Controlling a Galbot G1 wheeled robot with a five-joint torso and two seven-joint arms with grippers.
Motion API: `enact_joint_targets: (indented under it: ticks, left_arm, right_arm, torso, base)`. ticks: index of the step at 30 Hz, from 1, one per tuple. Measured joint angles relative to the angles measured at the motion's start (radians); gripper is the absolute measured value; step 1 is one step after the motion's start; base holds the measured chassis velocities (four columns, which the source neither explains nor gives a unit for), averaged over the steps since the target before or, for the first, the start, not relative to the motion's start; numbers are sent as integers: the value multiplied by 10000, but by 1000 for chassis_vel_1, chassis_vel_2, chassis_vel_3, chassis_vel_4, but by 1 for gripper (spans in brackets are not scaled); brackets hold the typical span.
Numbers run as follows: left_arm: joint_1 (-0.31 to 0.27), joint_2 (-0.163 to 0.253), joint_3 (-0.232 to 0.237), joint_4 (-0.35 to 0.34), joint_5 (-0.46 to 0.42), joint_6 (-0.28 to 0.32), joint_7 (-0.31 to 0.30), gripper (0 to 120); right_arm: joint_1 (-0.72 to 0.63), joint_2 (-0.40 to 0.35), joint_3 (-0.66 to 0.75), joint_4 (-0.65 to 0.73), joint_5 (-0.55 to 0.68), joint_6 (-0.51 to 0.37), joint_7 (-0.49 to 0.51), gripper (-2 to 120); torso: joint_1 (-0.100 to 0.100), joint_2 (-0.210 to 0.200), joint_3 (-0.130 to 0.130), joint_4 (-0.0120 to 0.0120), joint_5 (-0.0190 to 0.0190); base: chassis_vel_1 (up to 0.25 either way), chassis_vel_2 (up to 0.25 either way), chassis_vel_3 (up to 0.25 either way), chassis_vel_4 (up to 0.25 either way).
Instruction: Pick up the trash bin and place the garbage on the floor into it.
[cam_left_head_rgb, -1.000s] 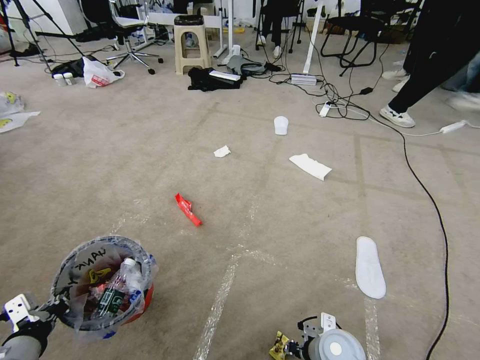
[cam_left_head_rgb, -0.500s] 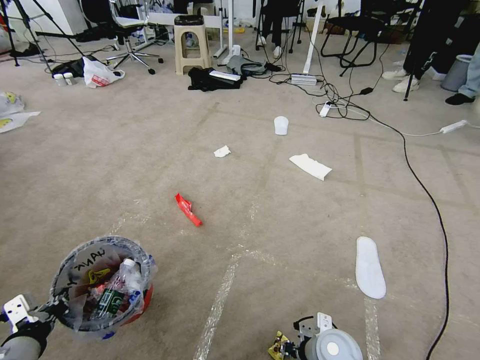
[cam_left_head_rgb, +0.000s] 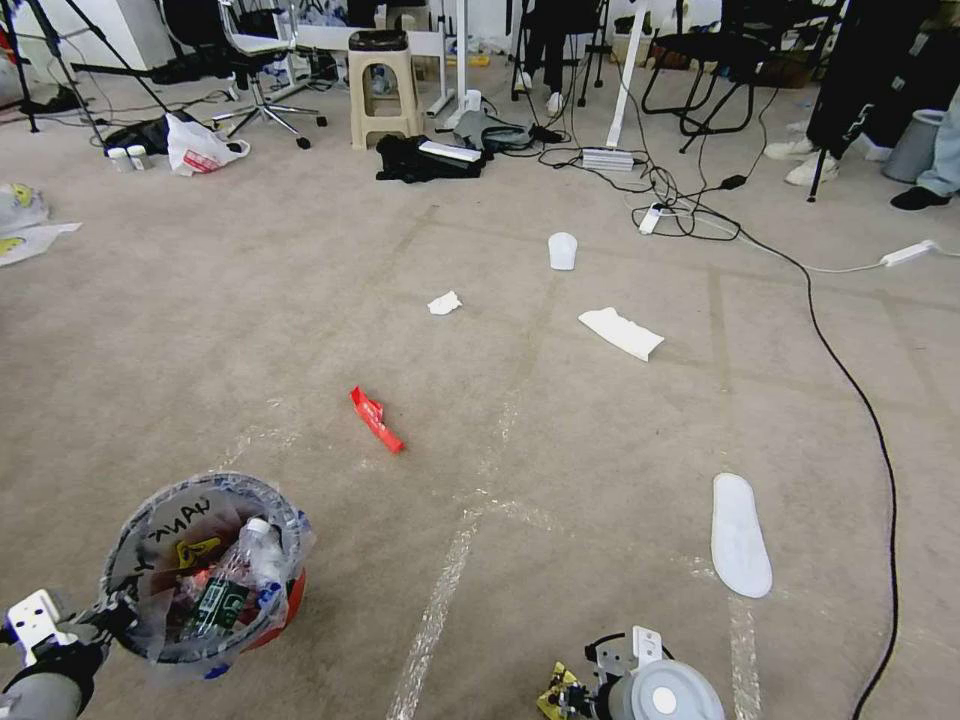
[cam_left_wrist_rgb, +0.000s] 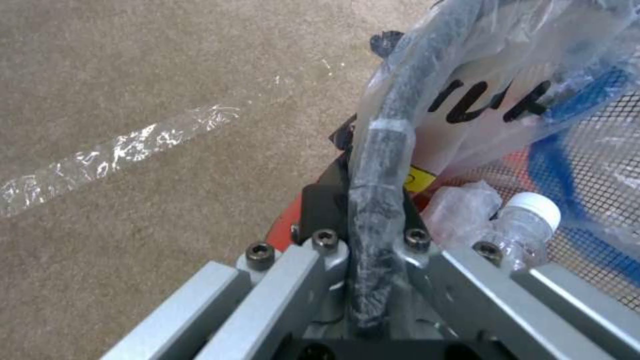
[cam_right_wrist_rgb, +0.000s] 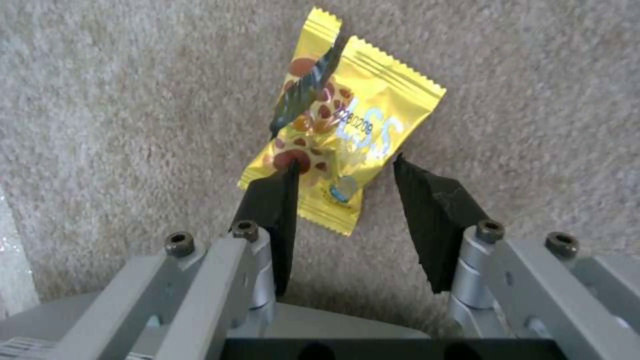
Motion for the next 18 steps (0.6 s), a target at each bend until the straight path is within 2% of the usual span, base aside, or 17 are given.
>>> enact_joint_targets:
  ticks: [12, 13, 15, 18]
  left_arm:
    - [7, 5, 15, -4, 0, 0, 0, 0]
    - [13, 4, 16, -6, 1, 0, 0, 0]
    - [43, 0, 16, -28, 4, 0, 0, 0]
    - [64, -8, 12, -33, 5, 0, 1, 0]
  right_arm:
    - [15, 40, -61, 13, -98, 0, -169, 37]
    - [18, 52, -68, 1, -114, 0, -180, 36]
    - [33, 85, -82, -78, -176, 0, -242, 23]
    - [71, 96, -87, -208, -229, 0, -308, 19]
  torso:
    - [0, 0, 0, 0, -1]
    - [0, 0, 0, 0, -1]
    - [0, 0, 0, 0, 0]
    - [0, 0, 0, 0, 0]
  base:
    - [0, 0, 0, 0]
    - [0, 0, 0, 0]
    - [0, 0, 0, 0]
    - [0, 0, 0, 0]
